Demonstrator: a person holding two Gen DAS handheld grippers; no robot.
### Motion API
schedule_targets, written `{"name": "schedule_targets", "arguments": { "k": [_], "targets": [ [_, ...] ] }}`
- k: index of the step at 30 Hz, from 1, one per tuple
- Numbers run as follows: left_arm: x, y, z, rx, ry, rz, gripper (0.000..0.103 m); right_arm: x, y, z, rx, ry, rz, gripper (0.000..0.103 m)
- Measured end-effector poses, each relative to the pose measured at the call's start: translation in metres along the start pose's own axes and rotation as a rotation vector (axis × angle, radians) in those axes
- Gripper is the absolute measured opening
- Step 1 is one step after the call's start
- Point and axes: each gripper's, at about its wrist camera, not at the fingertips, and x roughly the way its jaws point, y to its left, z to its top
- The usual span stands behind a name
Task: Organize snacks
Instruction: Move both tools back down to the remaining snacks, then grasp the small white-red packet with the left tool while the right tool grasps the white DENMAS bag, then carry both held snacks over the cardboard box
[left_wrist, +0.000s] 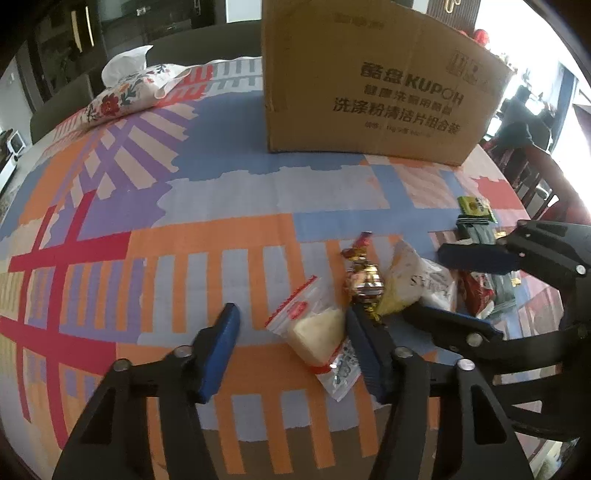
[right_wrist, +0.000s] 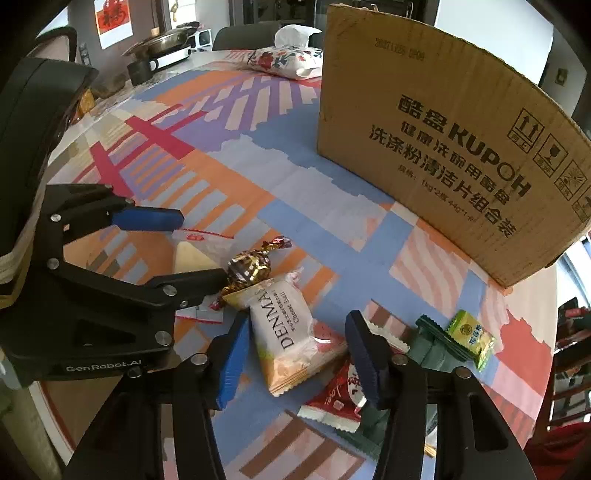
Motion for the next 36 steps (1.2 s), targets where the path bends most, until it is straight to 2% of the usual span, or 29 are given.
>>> {"name": "schedule_targets", "arguments": {
  "k": [2,4,6,13,26,36],
  "targets": [
    [-0.001,-0.004,0.000,0.015,-0.004,-0.004,0.031,0.001,0.001,0.001,0.008,-0.006,0.003,0.041],
    [-0.003,-0.005,-0.001,0.020,-0.004,-0.012,0.026,0.000,0.004,0.001,0.009,-0.013,-0.004,0.038],
    [-0.004,-0.006,-0.001,0.021,-0.005,-0.020,0.013,0.000,0.005,0.001,0.020,-0.017,-0.007,0.035],
    [-0.019,-0.004,-0.004,0.030,-0.052,-0.002,0.011,-0.008,0.004,-0.004,0.087,-0.043,-0.004,0.031],
    [-0.069,0.008,-0.017,-0.009,-0.160,-0.052,0.011,-0.050,0.014,-0.006,0.163,-0.163,-0.024,0.031],
    [-0.100,-0.003,-0.001,0.018,-0.242,-0.048,0.011,-0.079,0.012,-0.004,0.192,-0.245,-0.014,0.031]
  ]
}}
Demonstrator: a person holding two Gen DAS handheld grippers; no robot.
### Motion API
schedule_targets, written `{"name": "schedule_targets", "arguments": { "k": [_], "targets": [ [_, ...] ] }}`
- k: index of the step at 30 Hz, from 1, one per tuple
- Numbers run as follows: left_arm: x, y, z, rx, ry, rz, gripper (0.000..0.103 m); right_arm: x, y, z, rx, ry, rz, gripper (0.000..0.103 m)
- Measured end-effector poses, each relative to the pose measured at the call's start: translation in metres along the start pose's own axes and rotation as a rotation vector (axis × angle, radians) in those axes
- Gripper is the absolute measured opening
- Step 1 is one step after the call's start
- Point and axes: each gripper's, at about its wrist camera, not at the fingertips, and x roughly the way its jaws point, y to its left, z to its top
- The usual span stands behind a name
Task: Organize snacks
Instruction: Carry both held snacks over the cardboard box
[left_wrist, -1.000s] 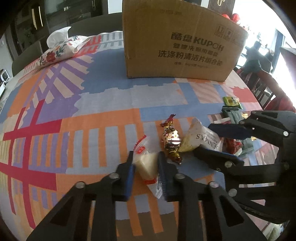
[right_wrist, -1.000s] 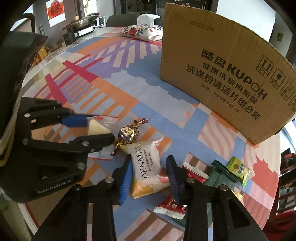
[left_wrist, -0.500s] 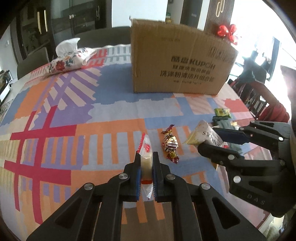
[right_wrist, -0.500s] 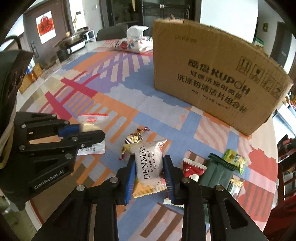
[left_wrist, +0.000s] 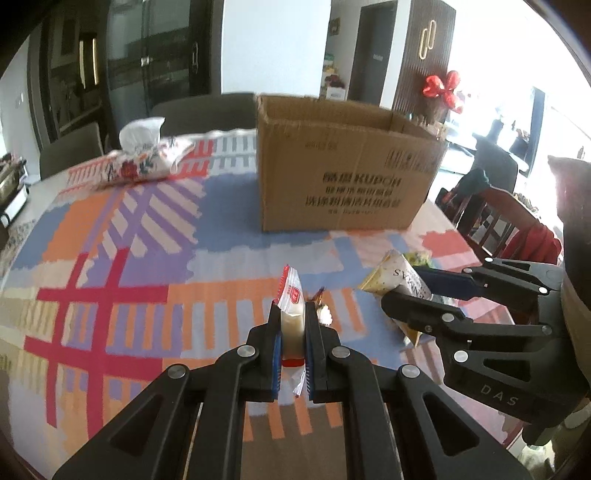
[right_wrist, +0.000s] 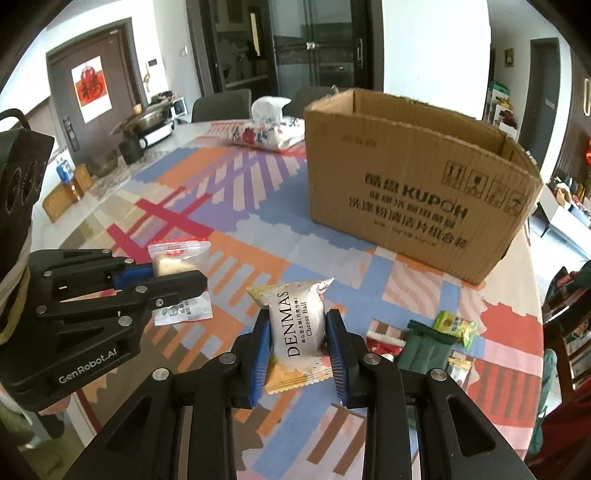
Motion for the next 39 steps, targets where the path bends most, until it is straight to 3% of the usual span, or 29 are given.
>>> {"name": "schedule_targets", "arguments": {
  "k": [19,31,39],
  "targets": [
    [-0.023,-0.029,0.119,0.108,-0.176,0.020,0.011,-0.059,-0.052,0.078,0.098,-0.198,-0.091,0.031],
    [0.007,-0.030,0.188,0.100,-0.177,-0.009,0.011,-0.055,-0.099,0.135,0.156,-0.227,-0.125,0.031],
    [0.047,-0.031,0.211,0.097,-0.127,0.002,0.011,-0.028,-0.119,0.156,0.173,-0.174,-0.137,0.031]
  ]
}}
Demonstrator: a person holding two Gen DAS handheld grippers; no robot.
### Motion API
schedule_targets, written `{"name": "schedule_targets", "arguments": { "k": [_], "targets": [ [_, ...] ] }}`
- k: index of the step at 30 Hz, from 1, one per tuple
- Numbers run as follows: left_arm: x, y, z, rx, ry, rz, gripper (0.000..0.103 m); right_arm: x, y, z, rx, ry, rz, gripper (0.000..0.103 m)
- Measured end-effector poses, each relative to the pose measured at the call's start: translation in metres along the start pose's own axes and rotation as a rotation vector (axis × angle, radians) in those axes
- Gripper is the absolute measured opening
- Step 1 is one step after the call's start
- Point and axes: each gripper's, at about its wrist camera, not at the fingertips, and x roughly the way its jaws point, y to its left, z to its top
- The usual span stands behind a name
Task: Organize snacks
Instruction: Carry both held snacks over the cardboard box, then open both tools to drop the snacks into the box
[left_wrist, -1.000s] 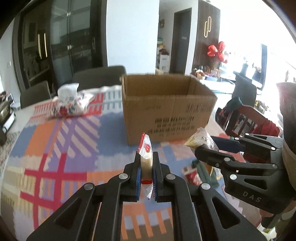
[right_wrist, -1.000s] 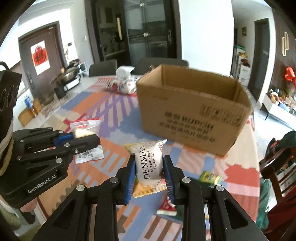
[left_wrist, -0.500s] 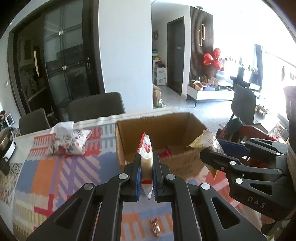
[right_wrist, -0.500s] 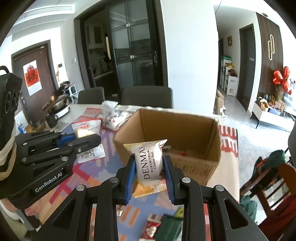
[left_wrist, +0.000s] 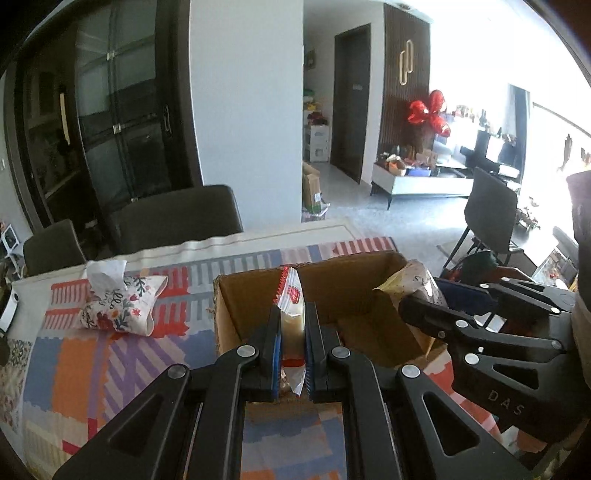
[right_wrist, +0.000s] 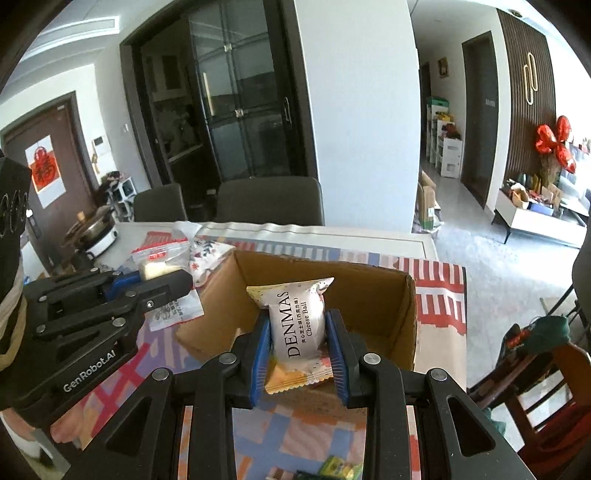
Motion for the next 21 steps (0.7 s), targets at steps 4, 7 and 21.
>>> {"name": "schedule_targets", "arguments": {
  "k": [4,7,21],
  "targets": [
    [0.015,0.000,0.002,-0.011,0.034,0.000,0.034,0.014,-0.006,0.000,0.009,0.015,-0.020,0.033],
    [0.012,0.000,-0.002,-0.005,0.016,0.043,0.053,0.017,-0.009,-0.004,0.019,0.022,-0.058,0.053],
    [-0.043,0.000,-0.057,0.022,-0.018,0.139,0.062,-0.027,0.008,-0.048,0.008,-0.023,-0.102,0.053]
  ]
}}
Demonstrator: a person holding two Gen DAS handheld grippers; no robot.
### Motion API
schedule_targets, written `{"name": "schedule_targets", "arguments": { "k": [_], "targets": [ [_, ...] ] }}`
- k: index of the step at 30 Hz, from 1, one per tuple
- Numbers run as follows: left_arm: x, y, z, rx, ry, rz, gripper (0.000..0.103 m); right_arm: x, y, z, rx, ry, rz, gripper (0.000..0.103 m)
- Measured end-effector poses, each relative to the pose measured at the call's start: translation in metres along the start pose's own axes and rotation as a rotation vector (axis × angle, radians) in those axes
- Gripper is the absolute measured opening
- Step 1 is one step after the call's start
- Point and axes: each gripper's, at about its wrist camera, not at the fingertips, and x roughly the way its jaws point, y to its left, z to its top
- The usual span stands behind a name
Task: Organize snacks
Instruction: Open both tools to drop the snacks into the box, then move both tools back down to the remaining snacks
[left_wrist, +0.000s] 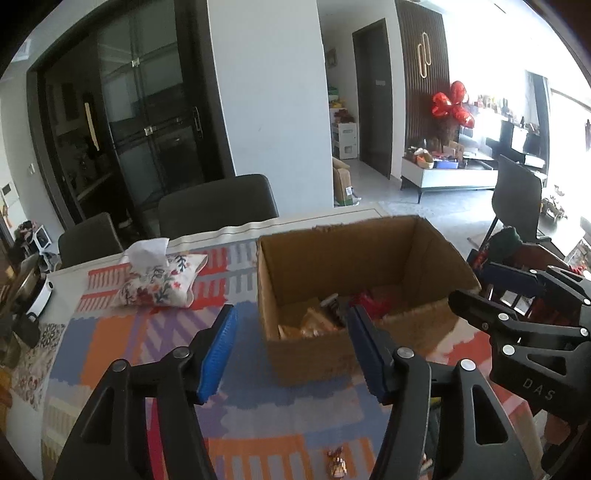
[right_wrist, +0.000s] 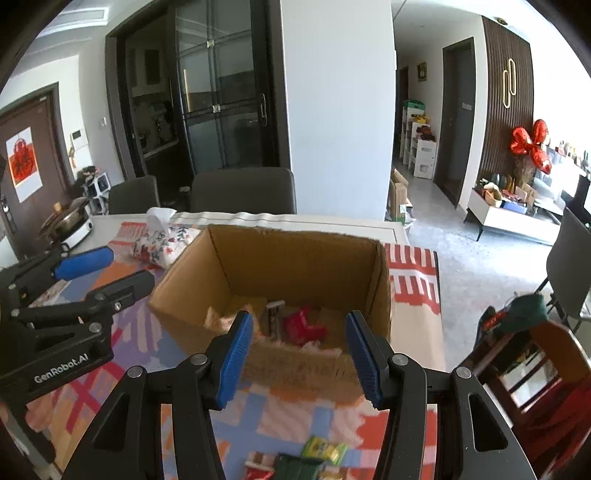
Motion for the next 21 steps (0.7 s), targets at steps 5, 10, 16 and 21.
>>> {"name": "schedule_targets", "arguments": {
  "k": [5,10,16,21],
  "targets": [
    [-0.011,0.001,-0.027,0.004,0.011,-0.005,0.062,-0.015,0.017,-0.020,-0.028,-0.001,0.014,0.053],
    [-0.019,0.003,-0.054,0.009,0.021,0.007,0.063,-0.024,0.031,-0.039,-0.056,0.005,0.015,0.053],
    [-0.018,0.004,-0.083,0.021,0.058,0.002,0.063,-0.021,0.040,-0.067,-0.054,0.056,0.025,0.053],
    [-0.009,0.001,-0.108,0.034,0.103,-0.025,0.062,-0.012,0.042,-0.093,-0.040,0.112,0.048,0.052]
  ]
}}
